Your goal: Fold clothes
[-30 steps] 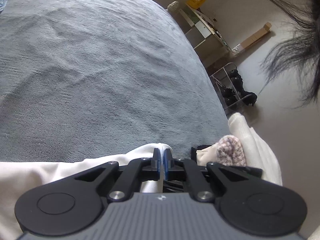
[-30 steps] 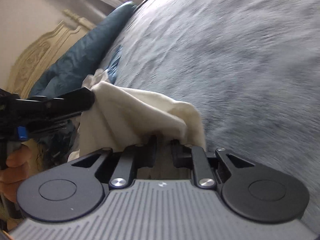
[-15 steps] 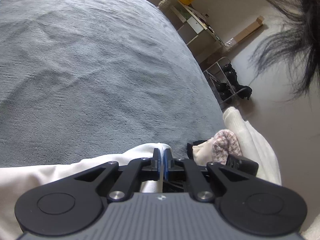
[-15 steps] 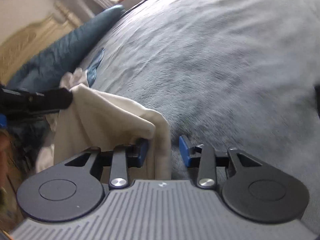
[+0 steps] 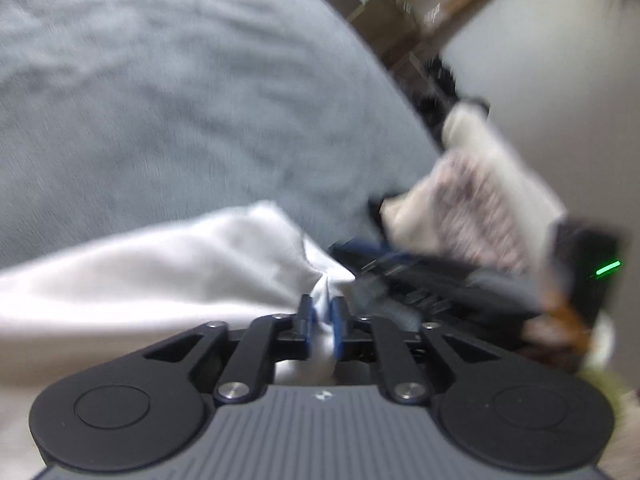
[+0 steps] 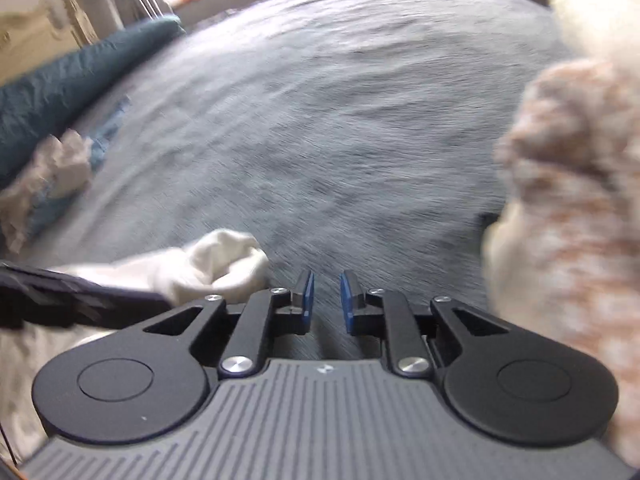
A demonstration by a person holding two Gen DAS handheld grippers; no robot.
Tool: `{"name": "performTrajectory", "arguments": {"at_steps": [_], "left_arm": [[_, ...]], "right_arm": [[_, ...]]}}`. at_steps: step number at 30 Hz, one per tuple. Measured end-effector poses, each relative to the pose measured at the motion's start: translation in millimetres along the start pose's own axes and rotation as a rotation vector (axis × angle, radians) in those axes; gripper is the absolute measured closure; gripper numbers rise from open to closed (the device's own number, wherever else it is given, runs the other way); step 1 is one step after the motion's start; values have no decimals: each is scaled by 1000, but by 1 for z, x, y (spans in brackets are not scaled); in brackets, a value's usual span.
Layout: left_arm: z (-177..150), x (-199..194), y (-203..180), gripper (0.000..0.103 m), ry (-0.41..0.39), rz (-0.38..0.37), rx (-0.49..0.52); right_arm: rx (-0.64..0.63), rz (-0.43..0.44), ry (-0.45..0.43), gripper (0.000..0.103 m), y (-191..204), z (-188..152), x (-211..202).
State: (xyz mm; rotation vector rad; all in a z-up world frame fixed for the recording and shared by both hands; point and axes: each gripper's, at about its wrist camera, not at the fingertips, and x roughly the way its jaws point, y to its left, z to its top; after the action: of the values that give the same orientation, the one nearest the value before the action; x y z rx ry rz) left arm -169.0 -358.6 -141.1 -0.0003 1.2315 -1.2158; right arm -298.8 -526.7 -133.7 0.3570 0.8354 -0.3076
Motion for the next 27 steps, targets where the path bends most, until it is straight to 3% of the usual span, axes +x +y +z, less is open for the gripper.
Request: {"name": "performTrajectory", "arguments": {"at_steps": [2, 4, 7, 11, 16, 19, 27], "left_arm": [[-6, 4, -3, 78, 13, 14, 9], [-7, -7, -10, 57, -1, 2, 7], [-12, -35, -18, 48, -4, -2, -19], [-33, -77, -16, 46, 58, 22, -85], [-85, -115, 15, 47, 190, 172, -183], [-109, -134, 30, 48, 240, 236, -192], [-141, -160, 44, 48, 299, 251, -55]], "right_arm": [[-22, -49, 12, 85, 2, -2, -10], [0, -55, 10, 83, 1, -2, -19], [95, -21, 7, 77, -6, -4, -31], [267, 83, 63, 75, -9, -15, -40], [446, 239, 212, 74, 7, -45, -45], [480, 258, 293, 74, 27, -63, -50], [469, 227, 383, 74, 73, -94, -66]]}}
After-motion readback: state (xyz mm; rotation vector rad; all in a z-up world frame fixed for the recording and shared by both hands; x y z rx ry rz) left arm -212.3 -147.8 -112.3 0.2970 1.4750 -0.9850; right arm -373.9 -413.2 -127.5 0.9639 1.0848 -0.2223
